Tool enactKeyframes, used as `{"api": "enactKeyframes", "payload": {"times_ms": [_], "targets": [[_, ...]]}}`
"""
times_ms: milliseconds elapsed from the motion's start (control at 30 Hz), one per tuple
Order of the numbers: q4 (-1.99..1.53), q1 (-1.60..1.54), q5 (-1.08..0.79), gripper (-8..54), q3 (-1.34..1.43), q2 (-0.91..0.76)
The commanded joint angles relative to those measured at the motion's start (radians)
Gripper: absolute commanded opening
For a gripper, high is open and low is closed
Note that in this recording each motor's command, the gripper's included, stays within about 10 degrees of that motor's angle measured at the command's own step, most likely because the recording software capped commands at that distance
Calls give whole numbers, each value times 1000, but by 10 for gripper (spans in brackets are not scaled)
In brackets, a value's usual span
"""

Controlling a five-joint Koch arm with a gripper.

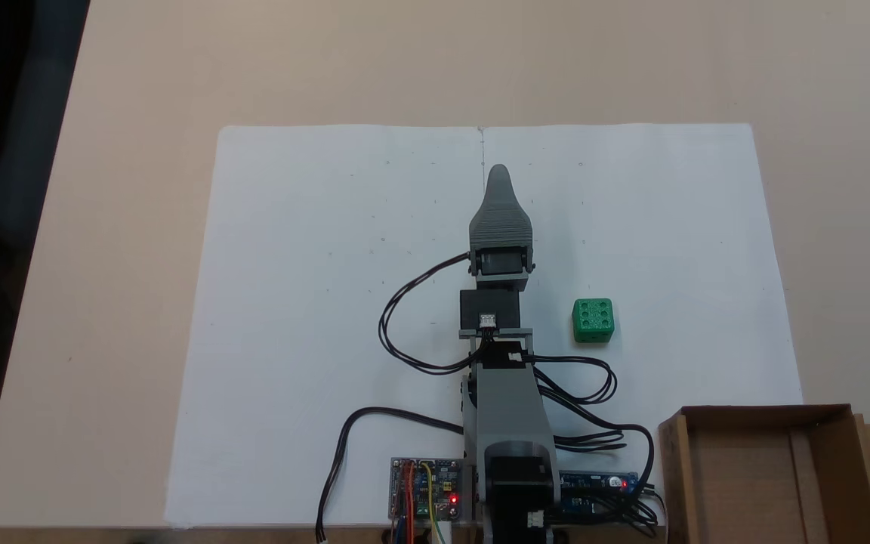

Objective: Grasp a green dice and put it in the bin.

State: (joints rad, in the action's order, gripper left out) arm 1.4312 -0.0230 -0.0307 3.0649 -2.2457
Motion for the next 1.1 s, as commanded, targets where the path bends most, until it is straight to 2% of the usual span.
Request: {"api": "enactKeyframes", "payload": {"times_ms": [0,600,833,1067], "targets": [[-175,75,-26,444,66,-104],[-183,67,-25,442,64,-104],[-176,-31,-26,439,64,-107],[-175,-61,-26,419,64,-107]]}}
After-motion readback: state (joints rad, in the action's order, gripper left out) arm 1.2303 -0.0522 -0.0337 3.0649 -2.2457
